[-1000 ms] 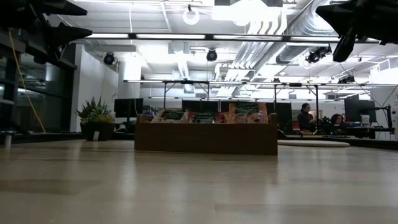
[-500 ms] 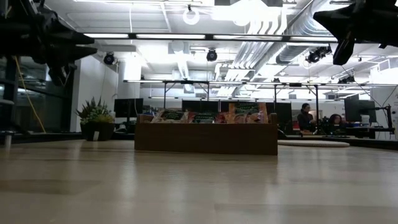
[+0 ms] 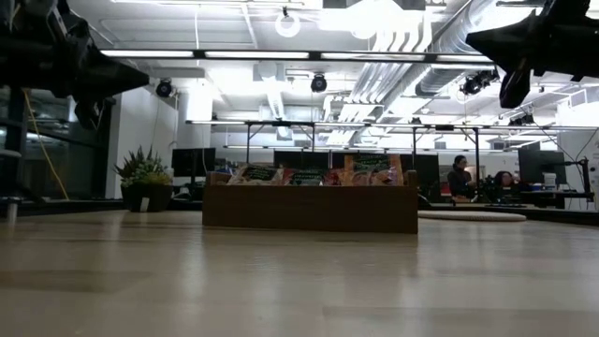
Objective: Pick & Place Tea
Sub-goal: Return to Home Position
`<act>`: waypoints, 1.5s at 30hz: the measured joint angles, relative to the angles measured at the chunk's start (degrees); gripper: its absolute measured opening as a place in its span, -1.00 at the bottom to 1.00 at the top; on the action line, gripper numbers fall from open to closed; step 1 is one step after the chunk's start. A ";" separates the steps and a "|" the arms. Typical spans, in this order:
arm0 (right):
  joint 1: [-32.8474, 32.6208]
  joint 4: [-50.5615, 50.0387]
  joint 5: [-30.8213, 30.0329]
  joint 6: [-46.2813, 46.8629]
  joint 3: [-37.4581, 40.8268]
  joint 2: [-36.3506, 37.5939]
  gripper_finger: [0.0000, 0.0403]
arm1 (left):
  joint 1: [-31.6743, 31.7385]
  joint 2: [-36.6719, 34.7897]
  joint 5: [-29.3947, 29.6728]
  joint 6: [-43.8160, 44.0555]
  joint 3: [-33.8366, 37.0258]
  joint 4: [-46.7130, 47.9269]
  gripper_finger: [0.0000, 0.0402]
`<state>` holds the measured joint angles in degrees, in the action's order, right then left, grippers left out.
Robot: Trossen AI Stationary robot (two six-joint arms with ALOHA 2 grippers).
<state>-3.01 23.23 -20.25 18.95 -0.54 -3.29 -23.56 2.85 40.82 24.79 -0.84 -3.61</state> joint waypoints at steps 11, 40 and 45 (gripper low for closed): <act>0.00 -7.77 2.09 1.63 0.00 0.02 -1.00 | 9.74 0.07 -13.56 1.58 0.04 -0.10 -1.00; 0.00 -20.45 9.32 -12.53 -0.04 -0.46 -1.00 | 12.69 0.09 -13.40 -20.06 -0.24 0.42 -1.00; 0.00 -19.94 9.29 -12.54 -0.02 -0.46 -0.96 | 12.69 0.09 -13.40 -20.05 -0.24 0.45 -1.00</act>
<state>-3.00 3.29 -10.96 6.42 -0.56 -3.75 -10.87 2.94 27.42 4.74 -1.08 -3.16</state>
